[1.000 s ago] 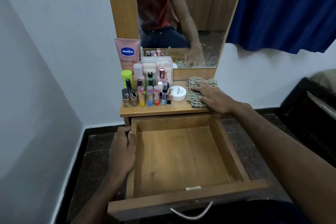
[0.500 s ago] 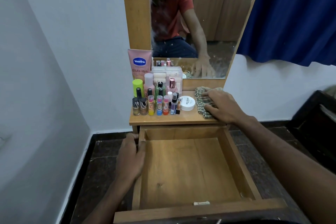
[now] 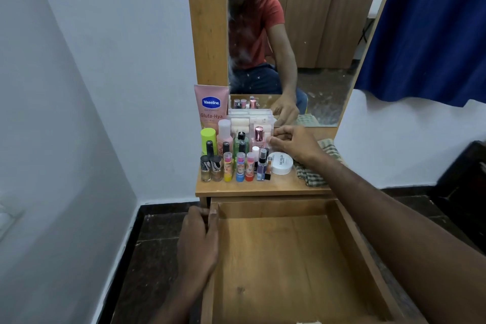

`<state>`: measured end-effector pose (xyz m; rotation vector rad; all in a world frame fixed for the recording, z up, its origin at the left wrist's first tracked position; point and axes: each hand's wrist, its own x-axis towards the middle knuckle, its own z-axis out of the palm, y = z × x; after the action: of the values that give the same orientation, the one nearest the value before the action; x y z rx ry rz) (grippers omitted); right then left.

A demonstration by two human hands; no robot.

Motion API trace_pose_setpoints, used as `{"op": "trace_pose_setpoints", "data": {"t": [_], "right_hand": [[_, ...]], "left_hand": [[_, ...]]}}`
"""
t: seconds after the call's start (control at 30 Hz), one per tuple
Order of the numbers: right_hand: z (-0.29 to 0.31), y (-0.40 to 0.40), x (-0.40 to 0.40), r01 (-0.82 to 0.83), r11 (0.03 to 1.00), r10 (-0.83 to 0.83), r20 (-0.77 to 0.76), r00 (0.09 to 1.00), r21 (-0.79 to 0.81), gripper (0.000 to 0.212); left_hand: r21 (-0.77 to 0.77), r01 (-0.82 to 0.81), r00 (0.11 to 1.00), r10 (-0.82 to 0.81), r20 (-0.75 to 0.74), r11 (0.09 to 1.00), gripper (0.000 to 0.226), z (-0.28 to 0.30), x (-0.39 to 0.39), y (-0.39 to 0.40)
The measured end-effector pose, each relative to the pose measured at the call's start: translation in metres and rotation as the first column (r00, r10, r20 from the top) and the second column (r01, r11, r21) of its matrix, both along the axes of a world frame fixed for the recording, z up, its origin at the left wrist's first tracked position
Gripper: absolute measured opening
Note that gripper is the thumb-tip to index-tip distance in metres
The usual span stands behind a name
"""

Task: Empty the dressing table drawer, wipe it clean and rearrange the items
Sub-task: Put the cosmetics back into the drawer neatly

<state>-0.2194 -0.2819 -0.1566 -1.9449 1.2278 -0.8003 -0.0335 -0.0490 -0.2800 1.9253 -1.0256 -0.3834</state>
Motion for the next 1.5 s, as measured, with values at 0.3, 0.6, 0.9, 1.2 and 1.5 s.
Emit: {"op": "trace_pose_setpoints", "data": {"t": [0.3,0.6,0.9,1.2,1.5], "right_hand": [[-0.001,-0.003,0.002,-0.037,0.998,0.028,0.152,0.988,0.056,0.023],[0.042,0.013,-0.044,0.126,0.983,-0.065,0.387,0.92,-0.134,0.016],[0.049,0.144,-0.117,0.033,0.992,-0.073,0.336,0.939,0.122,0.019],[-0.03,0.203,-0.136,0.038,0.857,-0.133,0.149,0.98,0.514,0.026],[-0.052,0.173,-0.101,0.181,0.962,-0.044,-0.537,0.843,0.206,0.03]], "left_hand": [[0.013,0.002,1.0,-0.002,-0.023,1.0,0.019,0.005,-0.003,0.002],[-0.038,0.006,0.998,-0.009,-0.065,0.999,0.019,0.005,-0.001,0.0],[-0.339,0.249,0.965,-0.261,0.009,0.907,0.007,0.069,-0.025,0.032],[-0.063,0.717,0.673,-0.713,-0.196,0.694,0.088,0.085,-0.043,0.049],[0.277,0.689,0.71,-0.699,-0.078,0.669,0.064,0.069,-0.063,0.007]]}}
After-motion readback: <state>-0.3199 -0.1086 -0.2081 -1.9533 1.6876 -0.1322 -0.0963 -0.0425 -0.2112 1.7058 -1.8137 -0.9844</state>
